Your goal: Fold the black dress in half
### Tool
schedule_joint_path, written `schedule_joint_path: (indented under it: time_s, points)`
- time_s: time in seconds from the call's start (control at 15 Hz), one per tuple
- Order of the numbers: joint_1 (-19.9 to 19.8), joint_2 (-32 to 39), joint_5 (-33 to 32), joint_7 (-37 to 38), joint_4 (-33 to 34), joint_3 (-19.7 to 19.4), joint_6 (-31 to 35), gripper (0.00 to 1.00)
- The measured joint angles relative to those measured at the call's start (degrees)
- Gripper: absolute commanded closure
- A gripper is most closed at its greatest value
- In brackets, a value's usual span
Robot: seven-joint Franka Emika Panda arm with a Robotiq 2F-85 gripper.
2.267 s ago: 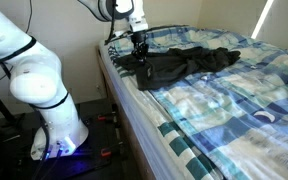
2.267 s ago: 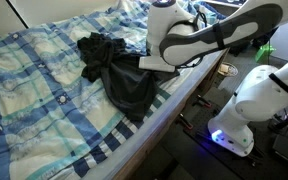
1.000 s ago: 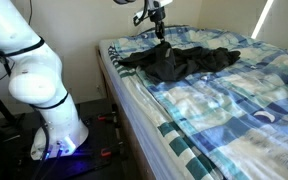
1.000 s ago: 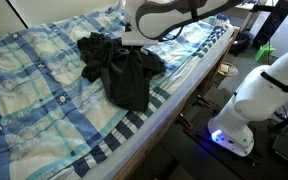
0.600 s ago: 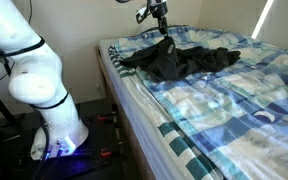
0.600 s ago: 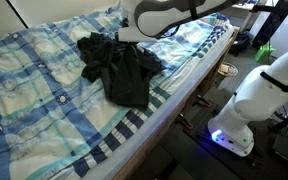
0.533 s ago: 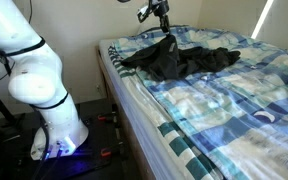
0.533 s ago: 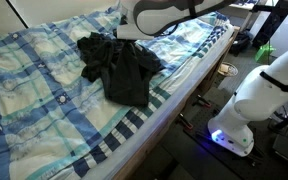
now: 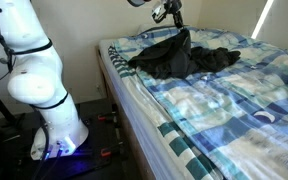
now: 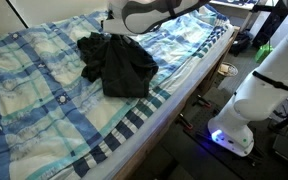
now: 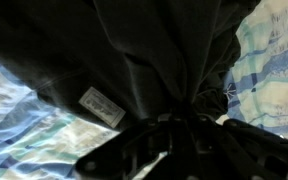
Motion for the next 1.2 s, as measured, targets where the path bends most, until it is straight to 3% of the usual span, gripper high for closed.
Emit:
schedule_joint_path:
  time_s: [0.33, 0.73, 0.93, 1.2]
  points:
    - [2.2, 5.9, -3.3, 2.0, 5.8, -2.3, 0.5, 0.94]
    - [3.4, 6.6, -3.2, 1.9, 6.5, -3.4, 0.5, 0.99]
    - [4.3, 7.4, -5.1, 8.6, 8.1, -6.0, 0.9, 0.99]
    - [5.0, 11.7, -7.2, 19.0, 15.3, -9.2, 1.6, 0.99]
